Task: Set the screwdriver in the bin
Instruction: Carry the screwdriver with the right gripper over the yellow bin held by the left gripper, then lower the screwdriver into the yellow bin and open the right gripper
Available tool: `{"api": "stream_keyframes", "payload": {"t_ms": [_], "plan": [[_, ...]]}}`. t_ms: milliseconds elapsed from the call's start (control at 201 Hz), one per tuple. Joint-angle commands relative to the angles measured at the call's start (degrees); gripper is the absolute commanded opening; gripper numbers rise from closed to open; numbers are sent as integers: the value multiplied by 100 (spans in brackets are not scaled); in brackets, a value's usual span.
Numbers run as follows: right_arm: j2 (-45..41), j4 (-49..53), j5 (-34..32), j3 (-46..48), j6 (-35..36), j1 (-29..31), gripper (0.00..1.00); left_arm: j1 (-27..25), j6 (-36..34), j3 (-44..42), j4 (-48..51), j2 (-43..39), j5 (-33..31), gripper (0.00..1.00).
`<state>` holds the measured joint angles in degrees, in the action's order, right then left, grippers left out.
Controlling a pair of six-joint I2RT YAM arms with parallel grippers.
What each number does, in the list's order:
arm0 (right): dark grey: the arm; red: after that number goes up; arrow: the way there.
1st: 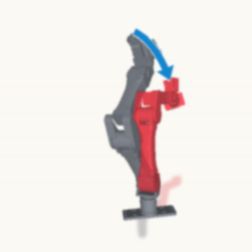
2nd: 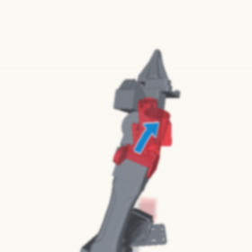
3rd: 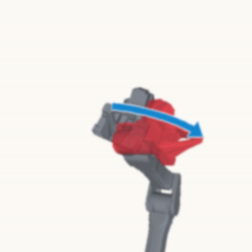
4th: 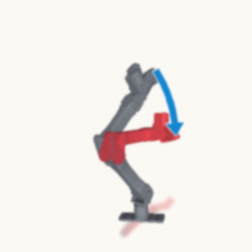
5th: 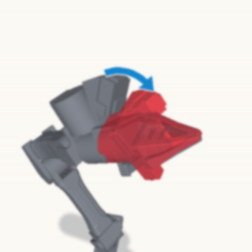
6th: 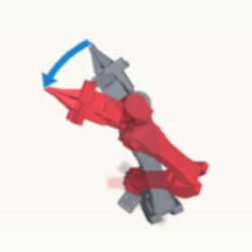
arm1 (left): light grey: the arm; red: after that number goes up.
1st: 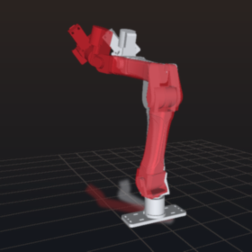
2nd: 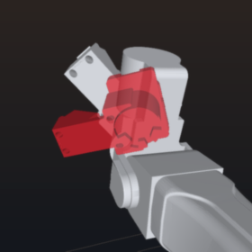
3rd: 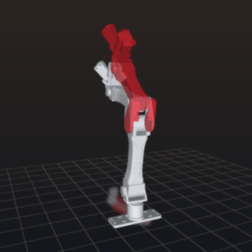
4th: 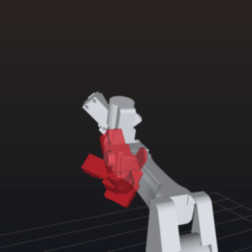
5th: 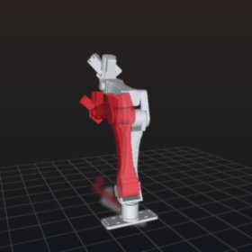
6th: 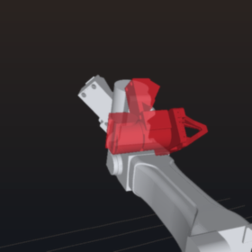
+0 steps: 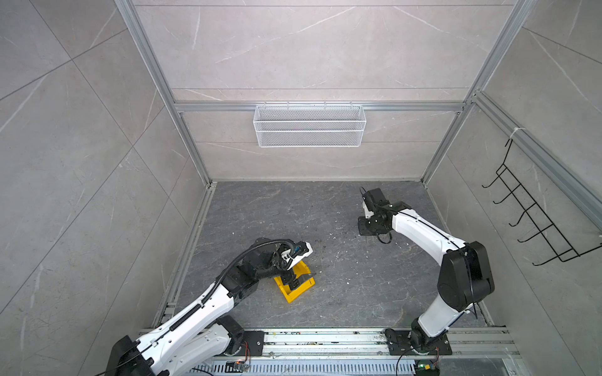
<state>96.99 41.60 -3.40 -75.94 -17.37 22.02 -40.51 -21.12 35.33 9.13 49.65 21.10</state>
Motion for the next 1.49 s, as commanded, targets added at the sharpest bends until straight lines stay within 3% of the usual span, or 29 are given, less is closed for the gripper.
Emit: {"api": "stream_keyframes", "payload": {"t_ms": [0,468,807,1490], "plan": [[-128,102,72,-96,-178,294,1,-18,-94,-165,487,-471,-176,100],[450,-54,337,-1016,-1014,2296,0,-9,-138,-3,2607,-2183,-1183,100],[1285,-78,410,-1763,-1127,3471,0,-9,-83,271,3639,-2883,-1610,100],[2661,247,262,-2690,-714,3678,0,-10,-42,290,3842,-3128,-1688,100]]}}
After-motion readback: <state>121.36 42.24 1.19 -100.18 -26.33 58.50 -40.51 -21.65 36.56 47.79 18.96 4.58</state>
